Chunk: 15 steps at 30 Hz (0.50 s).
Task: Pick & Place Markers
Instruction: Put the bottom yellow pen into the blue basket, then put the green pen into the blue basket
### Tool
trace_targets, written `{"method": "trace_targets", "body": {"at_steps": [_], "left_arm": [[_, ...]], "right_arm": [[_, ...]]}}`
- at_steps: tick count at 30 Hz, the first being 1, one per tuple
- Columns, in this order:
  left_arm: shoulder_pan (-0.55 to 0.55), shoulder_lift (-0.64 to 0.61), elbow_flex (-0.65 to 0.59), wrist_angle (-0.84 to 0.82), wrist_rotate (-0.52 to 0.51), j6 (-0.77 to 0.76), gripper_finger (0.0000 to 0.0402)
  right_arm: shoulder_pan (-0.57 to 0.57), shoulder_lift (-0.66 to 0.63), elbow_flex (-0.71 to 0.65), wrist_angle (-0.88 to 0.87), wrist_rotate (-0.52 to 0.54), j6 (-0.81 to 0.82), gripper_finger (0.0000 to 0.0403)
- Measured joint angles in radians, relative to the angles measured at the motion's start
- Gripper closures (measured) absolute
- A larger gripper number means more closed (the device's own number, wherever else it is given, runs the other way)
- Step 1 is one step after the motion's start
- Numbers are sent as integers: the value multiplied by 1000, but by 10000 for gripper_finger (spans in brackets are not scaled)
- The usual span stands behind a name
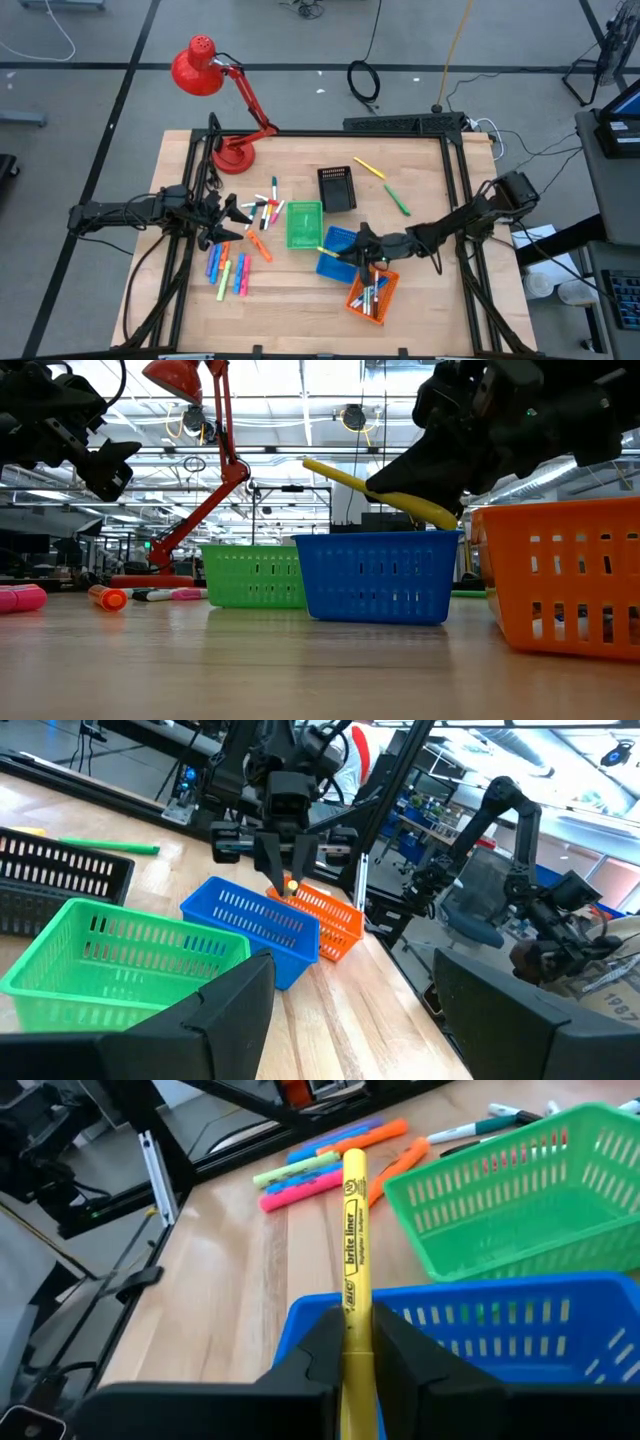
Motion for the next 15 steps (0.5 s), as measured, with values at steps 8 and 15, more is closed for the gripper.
{"method": "trace_targets", "body": {"at_steps": [8,15], "left_arm": [[0,0,0,0,0,0,128],[0,0,0,0,0,0,128]], "right_arm": [[-9,0,0,4,5,-8,343],[-24,0,0,7,7,-19,327]]}}
